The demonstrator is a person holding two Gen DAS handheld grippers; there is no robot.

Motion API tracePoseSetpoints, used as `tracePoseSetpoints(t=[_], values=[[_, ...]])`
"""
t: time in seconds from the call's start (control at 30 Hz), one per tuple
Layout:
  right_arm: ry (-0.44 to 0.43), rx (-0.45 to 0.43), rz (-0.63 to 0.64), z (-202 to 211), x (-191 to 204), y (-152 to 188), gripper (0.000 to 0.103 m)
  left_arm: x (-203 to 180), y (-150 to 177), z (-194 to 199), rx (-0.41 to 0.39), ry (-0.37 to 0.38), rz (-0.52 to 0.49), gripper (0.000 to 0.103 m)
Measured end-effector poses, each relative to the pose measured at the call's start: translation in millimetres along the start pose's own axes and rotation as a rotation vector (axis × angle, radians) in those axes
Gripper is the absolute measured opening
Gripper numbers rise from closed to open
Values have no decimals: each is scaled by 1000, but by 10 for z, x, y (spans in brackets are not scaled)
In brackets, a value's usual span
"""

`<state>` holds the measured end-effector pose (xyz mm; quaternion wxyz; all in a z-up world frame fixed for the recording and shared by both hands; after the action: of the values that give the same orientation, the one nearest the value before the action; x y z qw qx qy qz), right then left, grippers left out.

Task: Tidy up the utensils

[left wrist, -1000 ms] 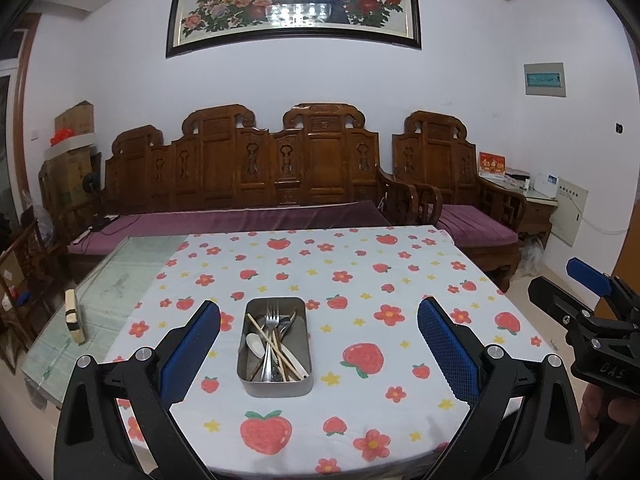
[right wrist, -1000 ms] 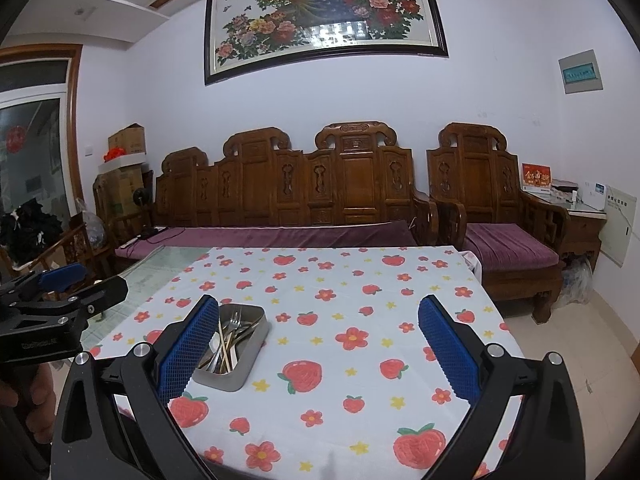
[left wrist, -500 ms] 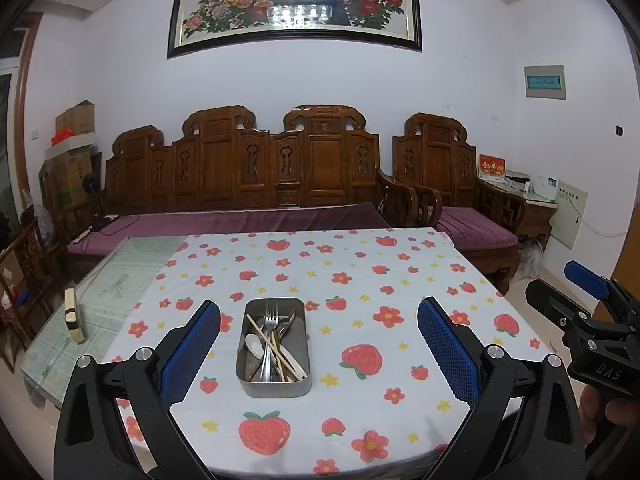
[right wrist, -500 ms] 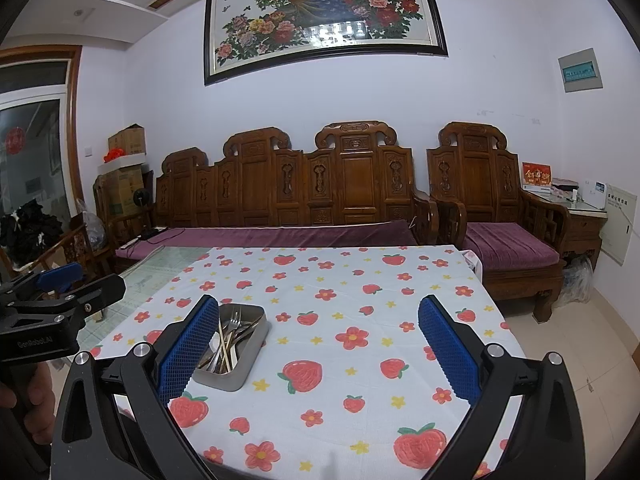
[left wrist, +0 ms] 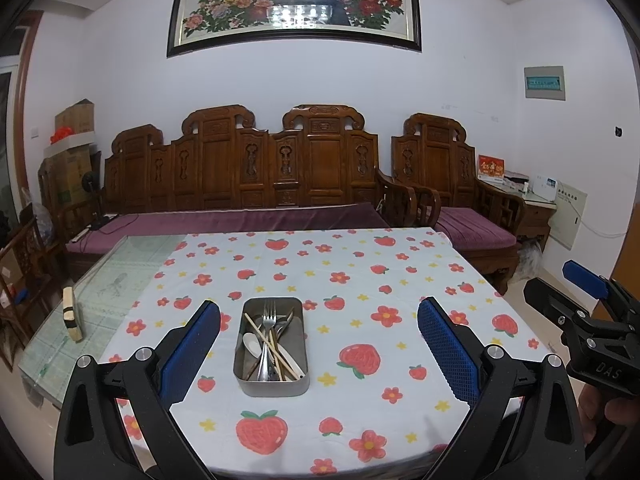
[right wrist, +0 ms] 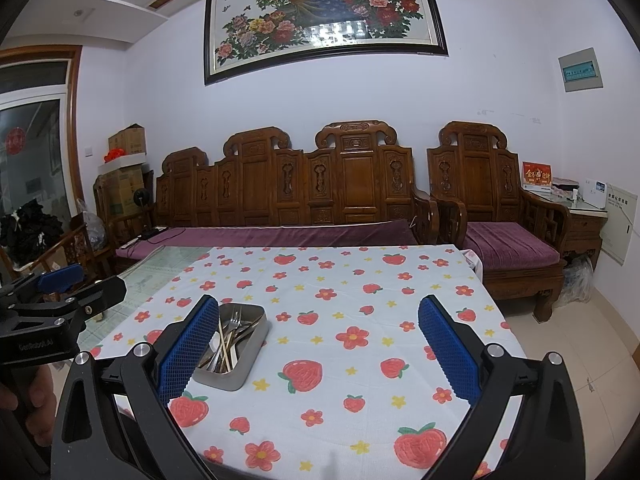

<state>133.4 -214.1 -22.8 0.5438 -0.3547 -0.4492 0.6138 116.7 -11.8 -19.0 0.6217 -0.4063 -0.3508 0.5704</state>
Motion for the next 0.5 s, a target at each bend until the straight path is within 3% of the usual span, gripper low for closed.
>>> tracePoseSetpoints(t=[0.5], values=[[2, 2, -1, -12, -15, 14, 100, -13, 9, -1, 1, 1, 2, 95]])
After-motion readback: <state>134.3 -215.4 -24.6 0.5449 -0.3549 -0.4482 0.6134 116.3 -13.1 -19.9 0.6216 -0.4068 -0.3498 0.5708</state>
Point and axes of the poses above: each gripper's, at about its wrist camera, not at the fingertips, and z roughly against the way its jaws point, x to its left, y to its underside, the point moved 7 cm from there along -z, roughly the way its jaws point, and after that the axes turned 4 degrees about y, right-handed, at the moved point
